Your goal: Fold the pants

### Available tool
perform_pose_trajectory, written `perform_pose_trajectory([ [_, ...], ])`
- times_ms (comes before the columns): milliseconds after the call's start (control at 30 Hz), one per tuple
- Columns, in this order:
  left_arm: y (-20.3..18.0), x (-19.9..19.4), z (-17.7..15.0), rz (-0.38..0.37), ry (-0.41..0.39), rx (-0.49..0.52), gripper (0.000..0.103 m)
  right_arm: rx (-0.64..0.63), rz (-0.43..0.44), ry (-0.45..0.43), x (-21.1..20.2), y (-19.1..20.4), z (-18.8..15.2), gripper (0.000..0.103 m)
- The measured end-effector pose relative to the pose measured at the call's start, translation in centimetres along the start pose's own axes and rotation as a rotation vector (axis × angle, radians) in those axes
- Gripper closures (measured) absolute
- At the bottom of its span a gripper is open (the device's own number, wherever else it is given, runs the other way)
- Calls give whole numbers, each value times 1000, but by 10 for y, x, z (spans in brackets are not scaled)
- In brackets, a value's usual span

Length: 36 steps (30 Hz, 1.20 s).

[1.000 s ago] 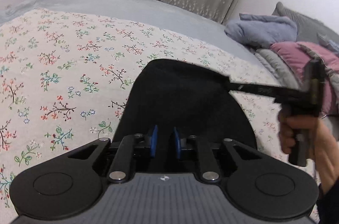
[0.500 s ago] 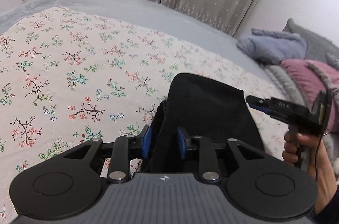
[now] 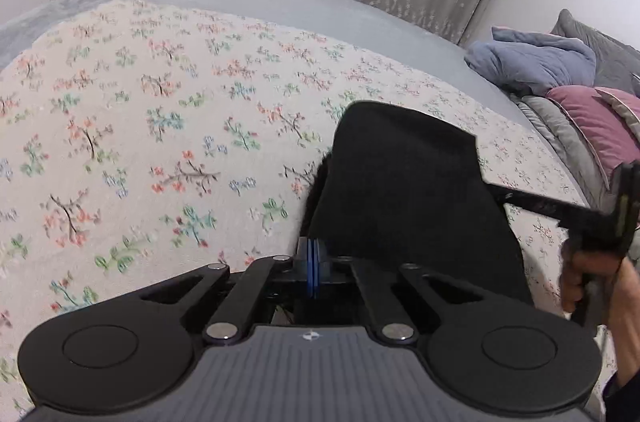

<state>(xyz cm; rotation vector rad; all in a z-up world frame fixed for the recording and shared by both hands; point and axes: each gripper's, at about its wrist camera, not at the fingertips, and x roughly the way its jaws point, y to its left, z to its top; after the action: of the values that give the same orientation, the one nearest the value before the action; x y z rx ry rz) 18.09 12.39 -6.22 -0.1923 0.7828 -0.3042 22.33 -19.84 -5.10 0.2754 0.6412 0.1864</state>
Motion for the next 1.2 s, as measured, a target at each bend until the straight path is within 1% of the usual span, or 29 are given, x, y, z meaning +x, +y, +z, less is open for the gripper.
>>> perform_pose_trajectory([
  [33, 2, -5, 3, 4, -22, 3, 78, 19, 0, -11, -5, -2, 4, 95],
  [100, 7, -11, 10, -18, -51, 1, 78, 57, 0, -32, -17, -8, 8, 96],
  [167, 9, -5, 12, -11, -44, -1, 78, 135, 7, -38, -20, -21, 5, 96],
  [267, 3, 13, 10, 20, -26, 34, 78, 332, 43, -14, -4, -47, -8, 97],
  [300, 2, 17, 11, 26, -28, 38, 78, 369, 43, 4, 5, -50, -14, 97],
  [333, 3, 19, 11, 30, -28, 35, 78, 372, 33, 12, 12, -50, -19, 97],
  [433, 7, 17, 14, 29, -35, 32, 78, 349, 12, 5, 11, -45, -18, 96],
  [467, 6, 15, 14, 31, -39, 41, 78, 304, -3, 14, 10, -41, -14, 95],
  [533, 5, 11, 15, 38, -52, 52, 78, 205, -40, 15, 3, -30, -5, 88],
  [567, 5, 10, 15, 34, -57, 54, 78, 177, -58, -3, -3, -26, 0, 85],
  [600, 4, 9, 16, 31, -60, 59, 78, 163, -75, -34, -10, -21, 4, 80],
  [633, 3, 9, 16, 30, -60, 71, 78, 152, -97, -82, -19, -16, 9, 80],
  [667, 2, 8, 16, 34, -60, 80, 77, 141, -84, -113, -27, -12, 14, 80],
  [700, 1, 9, 15, 34, -59, 87, 77, 125, -38, -132, -30, -5, 17, 80],
  [733, 0, 10, 14, 35, -53, 94, 77, 92, 30, -129, -30, 4, 22, 80],
  [767, -2, 13, 12, 42, -41, 101, 77, 60, 83, -109, -25, 11, 24, 80],
  [800, -2, 16, 11, 49, -29, 99, 77, 47, 110, -65, -15, 17, 27, 82],
  [833, -2, 19, 11, 53, -21, 95, 77, 55, 98, -2, 2, 19, 29, 87],
  [867, -3, 21, 11, 56, -21, 95, 77, 70, 40, 51, 21, 17, 28, 91],
  [900, -4, 21, 11, 61, -23, 102, 77, 85, -14, 82, 36, 14, 27, 92],
  [933, -5, 21, 11, 64, -25, 108, 77, 106, -84, 96, 51, 8, 25, 83],
  [967, -6, 22, 11, 64, -25, 111, 77, 122, -119, 92, 59, 3, 23, 72],
  [1033, -4, 25, 12, 61, -15, 111, 77, 115, -147, 76, 66, 6, 20, 70],
  [1067, -3, 26, 12, 58, -11, 108, 77, 65, -180, 79, 65, 15, 20, 70],
  [1133, -2, 28, 13, 70, -3, 106, 77, -88, -251, 80, 65, 39, 21, 70],
  [1167, -2, 30, 13, 96, 6, 116, 77, -131, -271, 73, 63, 45, 22, 70],
  [1200, -1, 32, 12, 113, 12, 122, 77, -143, -282, 53, 55, 49, 23, 70],
])
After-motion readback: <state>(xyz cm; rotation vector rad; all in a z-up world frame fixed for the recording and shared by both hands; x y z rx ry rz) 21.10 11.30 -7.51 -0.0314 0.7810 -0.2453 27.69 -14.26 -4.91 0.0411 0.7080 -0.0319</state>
